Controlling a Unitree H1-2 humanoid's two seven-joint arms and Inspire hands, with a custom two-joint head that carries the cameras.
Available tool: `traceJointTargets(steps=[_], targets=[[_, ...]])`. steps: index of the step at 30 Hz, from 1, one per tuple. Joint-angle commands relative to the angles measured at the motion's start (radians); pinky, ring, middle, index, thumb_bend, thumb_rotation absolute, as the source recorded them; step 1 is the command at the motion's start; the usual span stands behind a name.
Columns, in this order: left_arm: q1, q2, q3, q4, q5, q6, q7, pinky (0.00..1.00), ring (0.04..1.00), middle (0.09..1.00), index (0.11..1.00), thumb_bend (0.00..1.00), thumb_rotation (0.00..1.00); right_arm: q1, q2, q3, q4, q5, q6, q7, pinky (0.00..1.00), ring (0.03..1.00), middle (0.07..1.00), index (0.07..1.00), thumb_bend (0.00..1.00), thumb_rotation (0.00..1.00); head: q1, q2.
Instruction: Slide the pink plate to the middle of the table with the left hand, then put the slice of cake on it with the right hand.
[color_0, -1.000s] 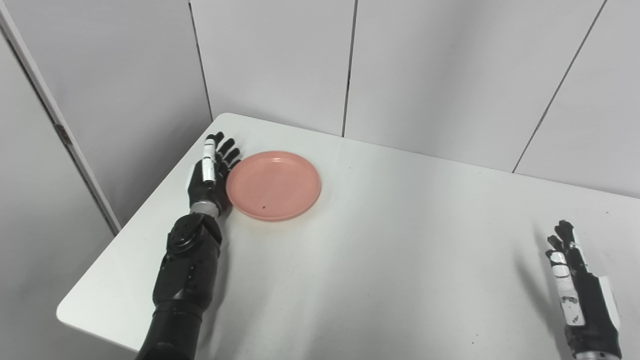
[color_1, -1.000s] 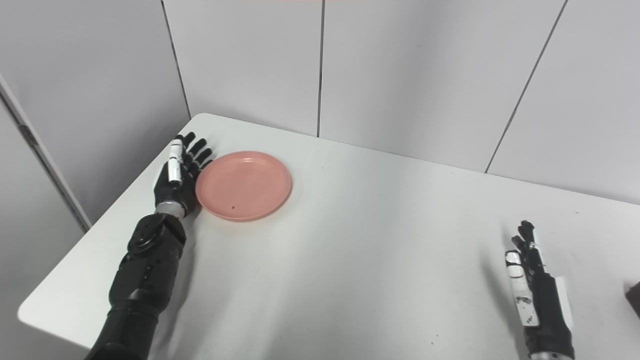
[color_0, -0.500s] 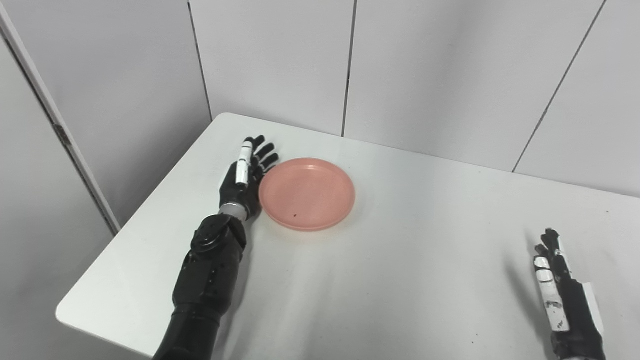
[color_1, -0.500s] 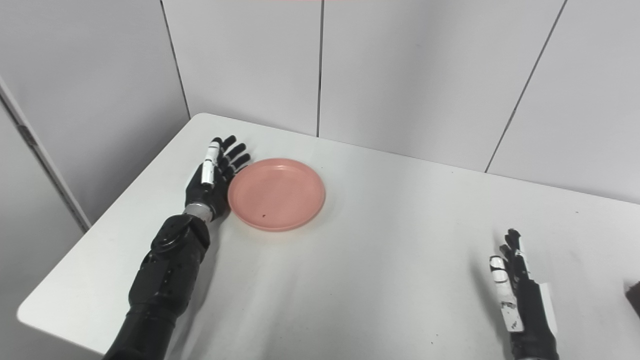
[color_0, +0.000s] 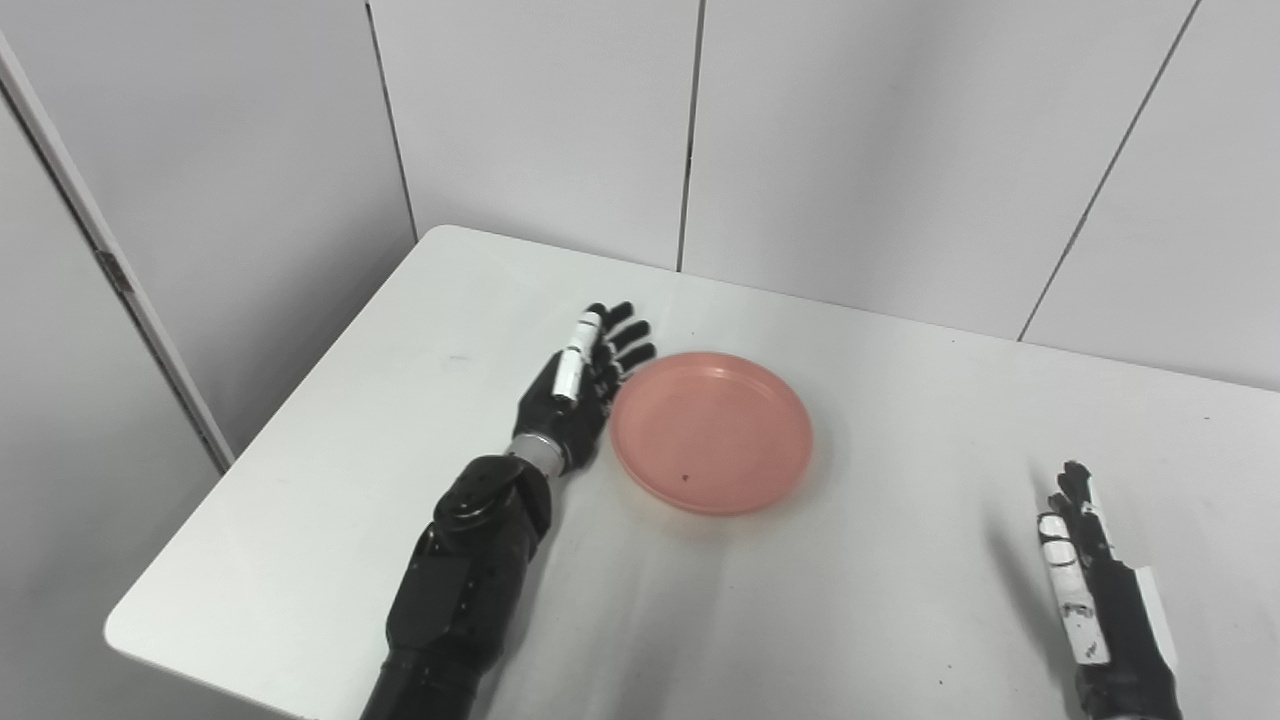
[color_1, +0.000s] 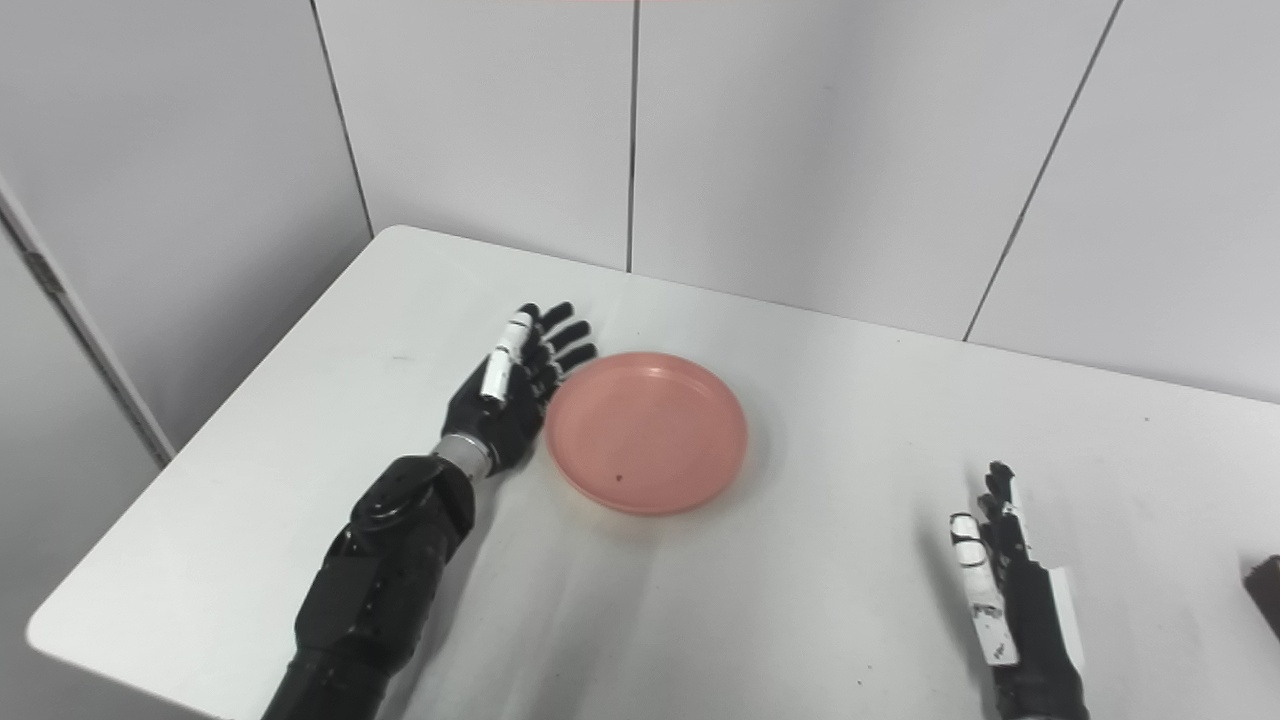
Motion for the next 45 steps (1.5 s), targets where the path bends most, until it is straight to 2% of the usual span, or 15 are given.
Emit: traceJointTargets(steps=[1, 10, 13, 16, 26, 36, 45], targets=[[-0.006, -0.008, -0.019, -0.035, -0.007, 0.017, -0.036, 0.87, 0.884, 0.896, 0.888, 0.40, 1.00, -0.011, 0.005, 0.003, -0.029, -0.018, -0.008, -0.024, 0.96, 0.959, 0.984, 0.985, 0.26, 1.00, -0.020, 0.005], [0.030, -0.030, -0.061, -0.077, -0.005, 0.081, -0.071, 0.90, 0.915, 0.919, 0.910, 0.39, 1.00, -0.009, 0.020, 0.020, -0.026, -0.042, -0.016, -0.042, 0.94, 0.961, 0.978, 0.982, 0.23, 1.00, -0.087, 0.019], [0.040, -0.033, -0.067, -0.079, -0.011, 0.091, -0.089, 0.91, 0.918, 0.925, 0.913, 0.38, 1.00, -0.008, 0.027, 0.027, -0.033, -0.046, -0.004, -0.045, 0.93, 0.961, 0.977, 0.982, 0.24, 1.00, -0.128, 0.026], [0.051, -0.037, -0.083, -0.079, -0.005, 0.100, -0.106, 0.93, 0.926, 0.933, 0.923, 0.37, 1.00, -0.012, 0.029, 0.029, -0.011, -0.045, -0.020, -0.050, 0.94, 0.966, 0.983, 0.989, 0.25, 1.00, -0.164, 0.032], [0.079, -0.032, -0.139, -0.044, 0.032, 0.087, -0.147, 0.94, 0.940, 0.950, 0.944, 0.35, 1.00, -0.020, 0.044, 0.035, 0.011, -0.054, -0.025, -0.073, 0.95, 0.967, 0.976, 0.978, 0.30, 1.00, -0.203, 0.041], [0.089, -0.032, -0.140, -0.025, 0.042, 0.061, -0.160, 0.94, 0.937, 0.945, 0.945, 0.37, 1.00, -0.019, 0.045, 0.039, 0.008, -0.056, -0.027, -0.076, 0.94, 0.961, 0.974, 0.980, 0.29, 1.00, -0.219, 0.045], [0.095, -0.027, -0.126, -0.011, 0.037, 0.045, -0.159, 0.96, 0.936, 0.943, 0.941, 0.38, 1.00, -0.023, 0.045, 0.040, 0.009, -0.082, -0.044, -0.101, 0.93, 0.953, 0.979, 0.976, 0.31, 1.00, -0.292, 0.040]])
